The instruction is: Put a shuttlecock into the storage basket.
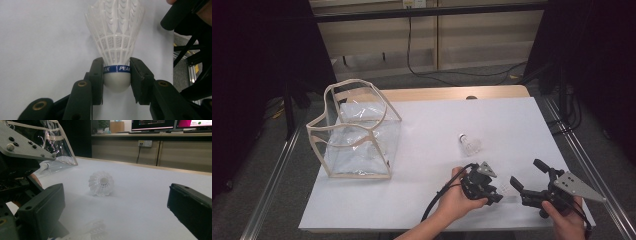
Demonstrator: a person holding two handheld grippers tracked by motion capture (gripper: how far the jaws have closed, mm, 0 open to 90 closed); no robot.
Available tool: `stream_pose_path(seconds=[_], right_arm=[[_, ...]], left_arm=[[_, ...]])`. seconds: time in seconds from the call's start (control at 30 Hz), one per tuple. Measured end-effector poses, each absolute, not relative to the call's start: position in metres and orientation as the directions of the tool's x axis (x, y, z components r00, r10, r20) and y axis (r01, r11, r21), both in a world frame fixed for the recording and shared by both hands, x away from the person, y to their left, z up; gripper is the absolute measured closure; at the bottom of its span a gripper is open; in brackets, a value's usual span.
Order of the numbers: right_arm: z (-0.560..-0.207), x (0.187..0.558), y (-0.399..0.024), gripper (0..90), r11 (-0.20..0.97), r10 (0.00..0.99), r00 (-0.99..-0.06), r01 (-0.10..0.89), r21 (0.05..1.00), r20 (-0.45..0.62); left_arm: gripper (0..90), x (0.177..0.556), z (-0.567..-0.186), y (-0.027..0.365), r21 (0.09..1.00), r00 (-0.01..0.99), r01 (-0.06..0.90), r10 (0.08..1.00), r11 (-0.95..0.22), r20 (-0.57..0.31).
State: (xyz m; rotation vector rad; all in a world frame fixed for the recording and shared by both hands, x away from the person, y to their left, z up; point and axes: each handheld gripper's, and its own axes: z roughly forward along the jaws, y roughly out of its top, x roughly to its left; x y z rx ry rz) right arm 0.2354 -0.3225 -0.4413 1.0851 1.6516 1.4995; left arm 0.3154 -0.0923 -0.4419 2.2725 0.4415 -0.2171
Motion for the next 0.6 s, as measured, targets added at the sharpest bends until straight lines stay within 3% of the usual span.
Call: stream_pose_path(seconds=[0.6], right_arm=[[-0.442, 0.237, -0.319, 1.0, 0.01, 0.888, -0.456, 0.151, 0.989, 0.061]], left_arm=[[65.5, 0.329, -0.433, -0.054, 0.673, 0.901, 0.433, 0.292, -0.599, -0.32]])
